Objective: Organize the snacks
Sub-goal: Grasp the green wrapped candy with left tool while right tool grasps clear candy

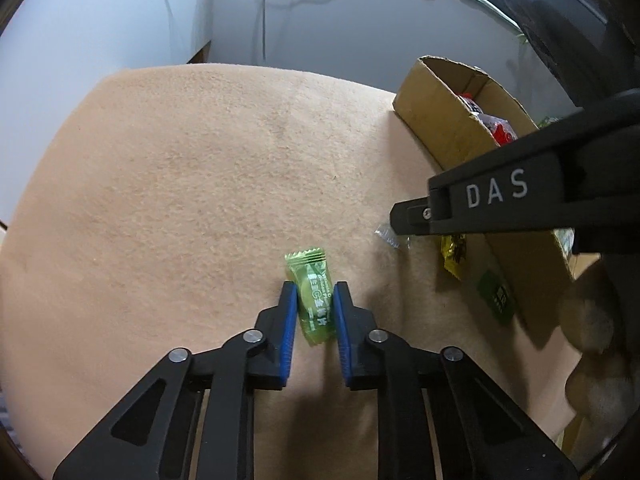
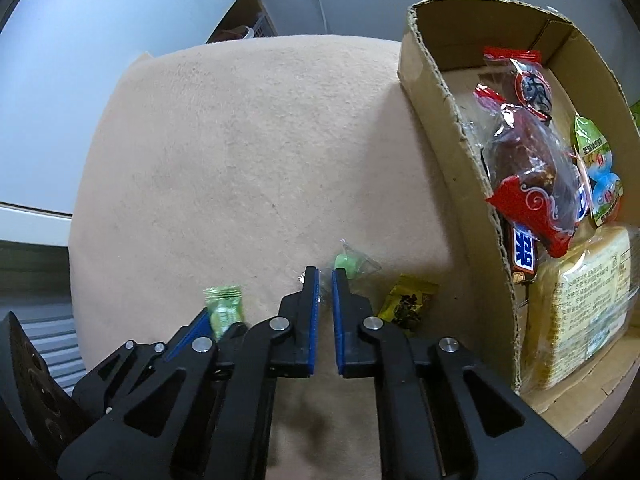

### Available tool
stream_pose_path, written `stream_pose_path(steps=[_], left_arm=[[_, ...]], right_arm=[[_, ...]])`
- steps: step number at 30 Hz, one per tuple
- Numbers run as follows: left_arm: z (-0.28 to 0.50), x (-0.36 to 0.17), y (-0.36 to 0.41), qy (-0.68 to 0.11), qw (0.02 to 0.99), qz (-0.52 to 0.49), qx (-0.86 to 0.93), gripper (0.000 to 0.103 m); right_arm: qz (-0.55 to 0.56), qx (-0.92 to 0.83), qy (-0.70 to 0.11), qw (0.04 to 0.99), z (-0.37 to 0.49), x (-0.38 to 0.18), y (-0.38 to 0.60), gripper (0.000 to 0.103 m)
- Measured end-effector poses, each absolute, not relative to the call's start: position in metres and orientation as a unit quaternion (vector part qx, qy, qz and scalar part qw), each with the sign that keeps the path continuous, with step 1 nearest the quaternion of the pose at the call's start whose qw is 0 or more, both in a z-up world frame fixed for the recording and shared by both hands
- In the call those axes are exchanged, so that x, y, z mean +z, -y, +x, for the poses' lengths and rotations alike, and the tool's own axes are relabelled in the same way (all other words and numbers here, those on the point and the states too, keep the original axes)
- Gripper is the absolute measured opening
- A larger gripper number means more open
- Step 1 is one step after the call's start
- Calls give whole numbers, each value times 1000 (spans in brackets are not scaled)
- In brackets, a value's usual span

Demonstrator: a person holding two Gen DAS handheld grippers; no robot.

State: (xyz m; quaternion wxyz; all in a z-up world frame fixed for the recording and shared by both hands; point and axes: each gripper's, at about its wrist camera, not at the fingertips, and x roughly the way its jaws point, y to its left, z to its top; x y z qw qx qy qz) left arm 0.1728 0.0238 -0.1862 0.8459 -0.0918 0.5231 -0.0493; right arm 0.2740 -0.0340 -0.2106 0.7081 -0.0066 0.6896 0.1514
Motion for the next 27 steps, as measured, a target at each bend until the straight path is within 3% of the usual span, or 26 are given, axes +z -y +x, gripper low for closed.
stream_pose_path(steps=[8,20,22,24,27], left_arm=[[160,-184,-65,-526,836,-150,-39,12],[159,-185,-61,-525,837,-150,-35,11],[162,-186,-62,-524,838,-151,-35,11],[162,-186,-64,-524,836,-156,-35,11],[161,-186,-66,-525,835,-160,-39,11]], right_arm=[[19,169,-684,709,268,-210,40,5],[76,172,-691,697,265,-213,72,5],[83,168,-694,695,273,-214,72,16],[91,161,-693,697,273,-213,71,42],[107,148,-692,698,276,-210,72,43]])
